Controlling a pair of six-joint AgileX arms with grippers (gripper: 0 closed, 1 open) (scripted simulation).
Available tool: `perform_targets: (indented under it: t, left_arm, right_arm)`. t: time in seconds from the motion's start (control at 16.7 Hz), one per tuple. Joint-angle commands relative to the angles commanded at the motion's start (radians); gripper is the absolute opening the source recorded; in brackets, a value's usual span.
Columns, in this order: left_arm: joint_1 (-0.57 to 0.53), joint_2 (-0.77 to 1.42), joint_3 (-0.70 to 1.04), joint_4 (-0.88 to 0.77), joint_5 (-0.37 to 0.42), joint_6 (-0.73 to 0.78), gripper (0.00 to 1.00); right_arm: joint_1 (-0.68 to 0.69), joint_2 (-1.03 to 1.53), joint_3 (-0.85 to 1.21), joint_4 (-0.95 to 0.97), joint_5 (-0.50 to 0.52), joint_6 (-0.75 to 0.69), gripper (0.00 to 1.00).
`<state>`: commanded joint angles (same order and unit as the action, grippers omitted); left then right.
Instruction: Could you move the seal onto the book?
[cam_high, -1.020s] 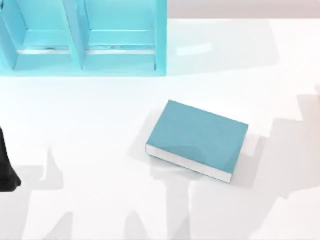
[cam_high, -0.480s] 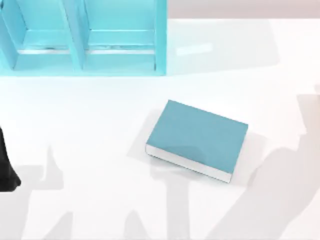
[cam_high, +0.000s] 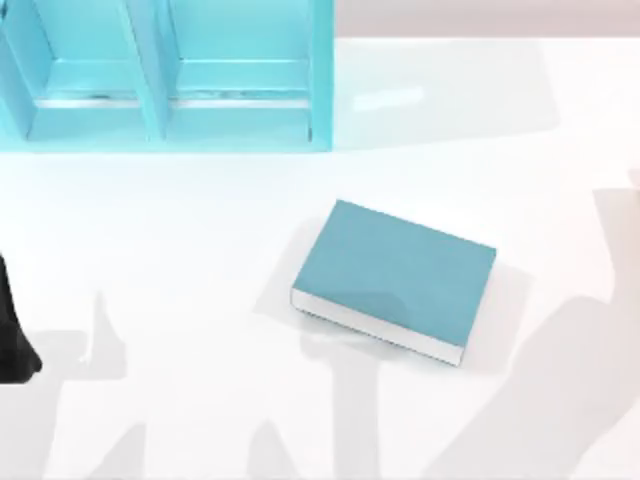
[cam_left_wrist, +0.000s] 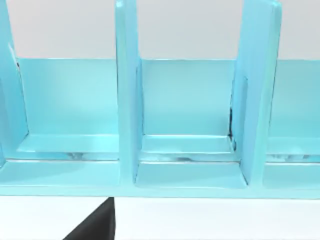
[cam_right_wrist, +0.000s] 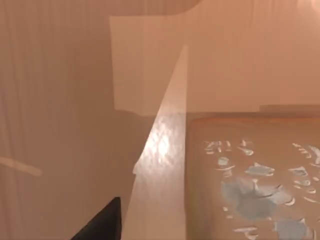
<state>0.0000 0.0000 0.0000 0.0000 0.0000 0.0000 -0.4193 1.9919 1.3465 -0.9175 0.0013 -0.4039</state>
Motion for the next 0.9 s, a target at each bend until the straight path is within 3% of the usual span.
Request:
perform_targets:
  t: [0.66, 0.9]
  left_arm:
    - [0.000, 0.000, 0.000, 0.000, 0.000, 0.000, 1.00]
    - [0.000, 0.000, 0.000, 0.000, 0.000, 0.000, 1.00]
  right_arm:
    - [0.000, 0.000, 0.000, 0.000, 0.000, 0.000, 0.02]
    - [0.000, 0.000, 0.000, 0.000, 0.000, 0.000, 0.00]
